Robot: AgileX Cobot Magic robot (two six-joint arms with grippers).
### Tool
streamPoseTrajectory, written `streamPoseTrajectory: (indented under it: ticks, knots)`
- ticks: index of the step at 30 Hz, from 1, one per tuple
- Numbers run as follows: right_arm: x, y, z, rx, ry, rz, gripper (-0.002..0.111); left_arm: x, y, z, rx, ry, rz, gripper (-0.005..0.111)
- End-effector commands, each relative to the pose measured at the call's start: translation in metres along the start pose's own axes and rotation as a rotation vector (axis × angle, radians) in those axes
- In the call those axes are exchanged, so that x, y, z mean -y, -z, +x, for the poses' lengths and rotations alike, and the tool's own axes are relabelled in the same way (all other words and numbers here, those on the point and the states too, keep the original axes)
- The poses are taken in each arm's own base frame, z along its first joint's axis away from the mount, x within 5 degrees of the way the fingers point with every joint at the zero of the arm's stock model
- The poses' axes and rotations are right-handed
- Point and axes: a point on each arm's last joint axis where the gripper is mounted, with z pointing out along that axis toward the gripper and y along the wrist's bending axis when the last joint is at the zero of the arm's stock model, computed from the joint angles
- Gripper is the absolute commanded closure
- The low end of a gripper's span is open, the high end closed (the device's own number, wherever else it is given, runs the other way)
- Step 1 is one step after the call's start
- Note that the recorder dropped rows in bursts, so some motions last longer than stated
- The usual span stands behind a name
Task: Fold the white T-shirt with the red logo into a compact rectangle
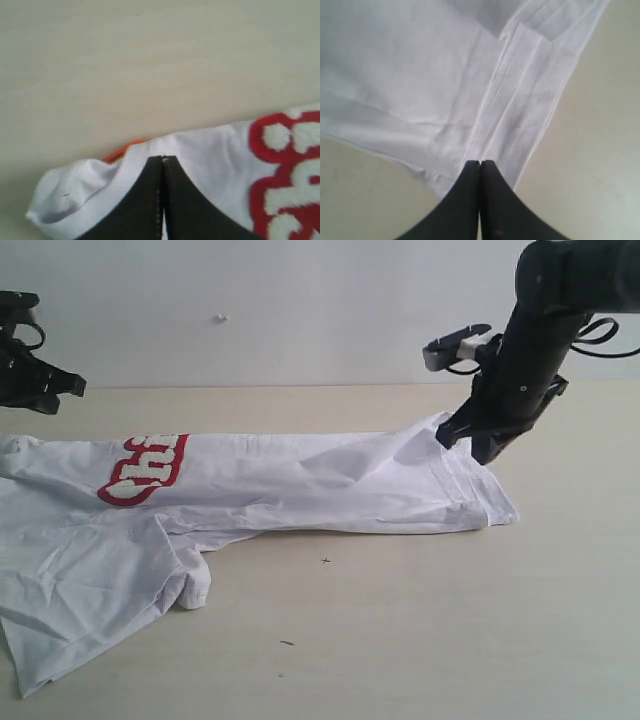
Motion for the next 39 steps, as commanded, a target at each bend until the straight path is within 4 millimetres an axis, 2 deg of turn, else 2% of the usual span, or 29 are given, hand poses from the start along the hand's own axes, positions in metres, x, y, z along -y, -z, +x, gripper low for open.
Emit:
streamPoseTrajectory:
  ticks: [1, 4, 7, 10, 13, 16, 19, 22, 26, 30, 34, 39]
  knots:
    - [-0.009, 0.021, -0.007, 0.128, -0.045, -0.116, 0.108, 0.034, 0.004, 0.0, 0.013, -0.118, 0.28, 0.107]
    - [-0.028, 0.008, -0.014, 0.148, -0.023, -0.248, 0.108, 0.064, 0.001, 0.003, 0.028, -0.12, 0.412, 0.107]
    - [-0.035, -0.013, -0.013, 0.083, 0.019, -0.235, 0.108, 0.092, -0.008, 0.012, -0.001, -0.18, 0.417, 0.107]
    - [-0.032, -0.029, -0.012, 0.04, 0.01, -0.181, 0.108, 0.115, -0.018, 0.025, -0.025, -0.264, 0.38, 0.107]
    - [-0.024, -0.052, -0.005, -0.05, -0.021, -0.105, 0.108, 0.127, -0.025, 0.034, -0.016, -0.295, 0.338, 0.107]
    - [-0.018, -0.076, 0.007, -0.133, -0.016, -0.033, 0.108, 0.128, -0.03, 0.038, -0.02, -0.293, 0.327, 0.107]
    - [-0.018, -0.09, 0.016, -0.15, -0.004, -0.013, 0.108, 0.123, -0.042, 0.045, -0.057, -0.285, 0.316, 0.107]
    - [-0.019, -0.092, 0.019, -0.157, -0.001, -0.012, 0.108, 0.115, -0.058, 0.055, -0.093, -0.284, 0.284, 0.107]
    - [-0.011, -0.091, 0.026, -0.236, 0.001, 0.072, 0.108, 0.087, -0.07, 0.064, -0.135, -0.219, 0.192, 0.107]
    - [-0.001, -0.089, 0.031, -0.285, 0.008, 0.186, 0.108, 0.05, -0.068, 0.071, -0.191, -0.117, 0.093, 0.107]
    - [0.002, -0.089, 0.033, -0.29, -0.022, 0.175, 0.108, 0.016, -0.062, 0.077, -0.222, -0.025, 0.059, 0.107]
    - [0.003, -0.085, 0.03, -0.258, -0.031, 0.169, 0.108, 0.012, -0.052, 0.072, -0.202, -0.009, 0.066, 0.107]
